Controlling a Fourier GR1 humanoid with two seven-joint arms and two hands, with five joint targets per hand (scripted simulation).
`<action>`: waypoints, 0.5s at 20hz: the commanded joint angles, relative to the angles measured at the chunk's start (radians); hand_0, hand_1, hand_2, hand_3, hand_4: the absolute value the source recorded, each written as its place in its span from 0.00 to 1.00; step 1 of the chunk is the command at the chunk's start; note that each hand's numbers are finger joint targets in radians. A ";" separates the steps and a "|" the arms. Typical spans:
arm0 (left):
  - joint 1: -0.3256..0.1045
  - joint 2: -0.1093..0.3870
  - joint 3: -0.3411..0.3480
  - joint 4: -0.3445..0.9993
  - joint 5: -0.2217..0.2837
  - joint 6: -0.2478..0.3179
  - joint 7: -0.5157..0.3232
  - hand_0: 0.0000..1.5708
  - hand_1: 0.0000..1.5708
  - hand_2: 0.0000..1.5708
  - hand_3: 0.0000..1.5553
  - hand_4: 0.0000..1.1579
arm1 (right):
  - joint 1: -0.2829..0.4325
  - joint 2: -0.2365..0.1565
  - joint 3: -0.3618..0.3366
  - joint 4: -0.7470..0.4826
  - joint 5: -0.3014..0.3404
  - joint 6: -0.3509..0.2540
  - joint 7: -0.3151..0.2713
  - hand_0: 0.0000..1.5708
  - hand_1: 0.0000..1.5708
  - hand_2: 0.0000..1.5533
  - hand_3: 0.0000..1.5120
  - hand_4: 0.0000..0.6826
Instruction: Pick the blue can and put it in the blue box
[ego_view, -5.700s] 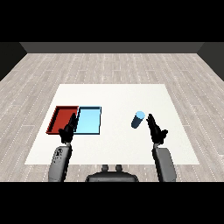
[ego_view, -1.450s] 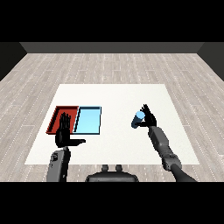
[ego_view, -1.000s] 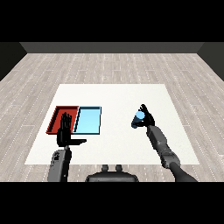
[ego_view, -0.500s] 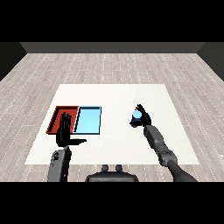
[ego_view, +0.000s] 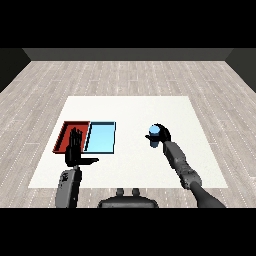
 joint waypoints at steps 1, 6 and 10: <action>0.016 -0.029 -0.042 0.019 -0.031 -0.001 -0.038 0.00 0.00 0.00 0.00 0.00 | 0.029 0.020 0.020 -0.069 0.011 -0.031 0.014 0.99 0.99 0.96 0.95 0.99; 0.059 0.010 -0.028 -0.023 0.001 -0.040 0.018 0.00 0.00 0.00 0.00 0.00 | 0.023 -0.014 0.014 -0.154 -0.002 -0.012 0.025 0.96 0.96 0.94 0.94 0.96; -0.035 -0.039 -0.095 0.033 -0.118 0.068 0.056 0.00 0.00 0.00 0.00 0.00 | -0.025 -0.021 0.020 -0.168 0.008 -0.007 0.021 0.94 0.94 0.93 0.93 0.95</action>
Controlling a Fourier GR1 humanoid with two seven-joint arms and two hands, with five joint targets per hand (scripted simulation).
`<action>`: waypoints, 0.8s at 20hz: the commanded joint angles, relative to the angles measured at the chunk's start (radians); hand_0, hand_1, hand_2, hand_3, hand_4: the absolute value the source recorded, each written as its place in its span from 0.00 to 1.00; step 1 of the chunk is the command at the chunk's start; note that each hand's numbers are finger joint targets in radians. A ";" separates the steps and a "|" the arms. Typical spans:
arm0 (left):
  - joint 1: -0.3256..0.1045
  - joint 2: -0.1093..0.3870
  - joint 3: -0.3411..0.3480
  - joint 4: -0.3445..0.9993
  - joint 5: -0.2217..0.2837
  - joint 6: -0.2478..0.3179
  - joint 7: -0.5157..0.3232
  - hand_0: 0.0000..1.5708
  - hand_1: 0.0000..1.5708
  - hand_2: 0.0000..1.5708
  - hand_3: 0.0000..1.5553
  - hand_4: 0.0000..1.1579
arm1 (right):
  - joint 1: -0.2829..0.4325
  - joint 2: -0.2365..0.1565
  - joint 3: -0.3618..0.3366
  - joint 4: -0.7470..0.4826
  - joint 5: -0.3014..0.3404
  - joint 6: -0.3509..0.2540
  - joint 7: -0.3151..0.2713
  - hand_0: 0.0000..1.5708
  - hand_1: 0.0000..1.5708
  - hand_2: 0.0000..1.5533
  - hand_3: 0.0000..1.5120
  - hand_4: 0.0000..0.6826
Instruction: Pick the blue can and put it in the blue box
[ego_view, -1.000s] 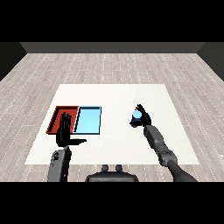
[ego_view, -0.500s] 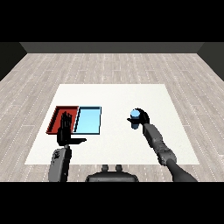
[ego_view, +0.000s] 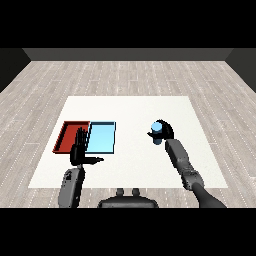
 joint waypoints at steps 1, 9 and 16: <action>-0.025 -0.025 -0.055 0.013 -0.064 0.043 0.044 0.00 0.00 0.00 0.00 0.00 | -0.014 0.018 0.000 -0.057 -0.008 -0.010 -0.001 0.94 0.94 0.94 0.93 0.94; -0.053 -0.031 -0.176 0.101 -0.011 0.055 0.051 0.00 0.00 0.00 0.00 0.00 | 0.021 0.030 0.038 -0.237 -0.002 0.012 -0.021 0.91 0.91 0.93 0.94 0.98; -0.054 -0.032 -0.202 0.106 -0.015 0.091 0.034 0.00 0.00 0.00 0.00 0.00 | 0.192 0.172 0.221 -0.618 -0.032 -0.182 0.164 0.91 0.91 0.93 0.94 0.97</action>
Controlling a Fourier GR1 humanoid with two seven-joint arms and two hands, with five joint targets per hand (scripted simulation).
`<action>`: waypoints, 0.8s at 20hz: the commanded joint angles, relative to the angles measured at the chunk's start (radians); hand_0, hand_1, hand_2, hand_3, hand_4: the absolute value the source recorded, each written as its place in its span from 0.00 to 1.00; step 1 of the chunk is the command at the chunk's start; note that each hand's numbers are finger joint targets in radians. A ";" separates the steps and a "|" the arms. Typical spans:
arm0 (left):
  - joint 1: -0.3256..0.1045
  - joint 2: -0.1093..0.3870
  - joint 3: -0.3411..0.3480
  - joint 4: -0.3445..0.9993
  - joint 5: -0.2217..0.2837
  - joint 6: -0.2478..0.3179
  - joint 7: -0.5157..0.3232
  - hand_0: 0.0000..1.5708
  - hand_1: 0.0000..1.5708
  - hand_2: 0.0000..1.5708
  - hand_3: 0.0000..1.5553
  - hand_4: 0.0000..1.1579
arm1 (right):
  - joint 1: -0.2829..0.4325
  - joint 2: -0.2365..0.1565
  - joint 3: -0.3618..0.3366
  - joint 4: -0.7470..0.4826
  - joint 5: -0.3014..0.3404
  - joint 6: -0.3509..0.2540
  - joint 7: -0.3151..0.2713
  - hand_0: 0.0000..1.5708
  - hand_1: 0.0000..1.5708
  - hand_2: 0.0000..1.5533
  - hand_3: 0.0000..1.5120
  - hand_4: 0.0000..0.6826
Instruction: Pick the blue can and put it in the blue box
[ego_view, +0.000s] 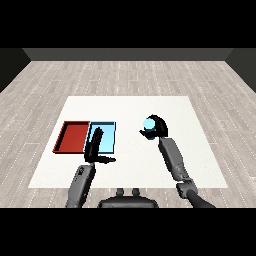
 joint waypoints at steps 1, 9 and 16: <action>-0.090 -0.001 -0.011 0.064 0.010 0.035 0.032 0.00 0.00 0.00 0.00 0.00 | 0.095 0.070 0.213 -0.147 -0.086 -0.171 0.008 0.91 0.91 0.93 0.94 0.97; -0.159 -0.001 -0.086 0.179 0.010 0.106 -0.027 0.00 0.00 0.00 0.00 0.00 | 0.205 0.061 0.266 -0.403 -0.014 -0.218 0.135 0.91 0.91 0.93 0.93 0.97; -0.249 -0.001 -0.244 0.284 0.135 0.243 -0.022 0.00 0.00 0.00 0.00 0.00 | 0.180 0.074 0.355 -0.410 -0.031 -0.271 0.175 0.90 0.90 0.93 0.94 0.97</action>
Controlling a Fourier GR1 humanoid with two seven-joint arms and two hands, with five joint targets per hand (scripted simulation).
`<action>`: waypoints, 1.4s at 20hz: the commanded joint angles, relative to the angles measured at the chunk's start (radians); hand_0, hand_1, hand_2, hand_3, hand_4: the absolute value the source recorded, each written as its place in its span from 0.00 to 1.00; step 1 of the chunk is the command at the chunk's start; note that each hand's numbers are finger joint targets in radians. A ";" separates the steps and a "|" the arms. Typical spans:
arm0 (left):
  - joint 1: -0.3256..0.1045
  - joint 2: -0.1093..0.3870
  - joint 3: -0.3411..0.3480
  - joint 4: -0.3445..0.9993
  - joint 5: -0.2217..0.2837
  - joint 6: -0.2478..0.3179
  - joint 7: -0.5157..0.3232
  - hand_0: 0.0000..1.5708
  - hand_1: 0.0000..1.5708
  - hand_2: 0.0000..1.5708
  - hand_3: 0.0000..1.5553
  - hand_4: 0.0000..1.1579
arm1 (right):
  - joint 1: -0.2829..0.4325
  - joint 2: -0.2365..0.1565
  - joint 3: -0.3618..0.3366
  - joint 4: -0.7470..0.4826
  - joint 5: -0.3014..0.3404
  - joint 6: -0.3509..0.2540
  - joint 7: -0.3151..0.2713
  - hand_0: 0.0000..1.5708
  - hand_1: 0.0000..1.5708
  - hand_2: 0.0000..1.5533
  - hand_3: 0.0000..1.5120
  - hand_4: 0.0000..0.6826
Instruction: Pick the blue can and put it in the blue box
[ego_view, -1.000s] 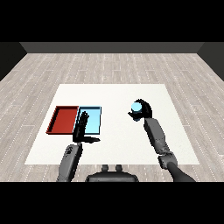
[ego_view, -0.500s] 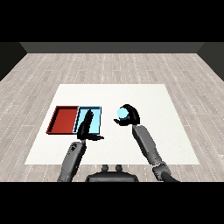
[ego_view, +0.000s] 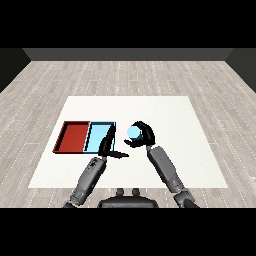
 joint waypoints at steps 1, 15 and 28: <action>0.067 0.000 -0.010 -0.069 -0.012 -0.031 0.064 0.00 0.00 0.00 0.00 0.00 | 0.024 0.002 0.019 -0.040 0.012 -0.001 0.001 0.90 0.90 0.93 0.94 0.96; -0.149 0.000 -0.134 0.205 0.132 0.108 -0.009 0.00 0.00 0.00 0.00 0.00 | -0.011 0.002 0.089 -0.078 -0.039 -0.016 0.023 0.89 0.89 0.94 0.94 1.00; -0.141 0.000 -0.154 0.135 0.119 0.126 0.032 0.00 0.00 0.00 0.00 0.00 | -0.094 0.002 0.134 0.029 -0.092 -0.039 -0.006 0.91 0.91 0.92 0.92 0.91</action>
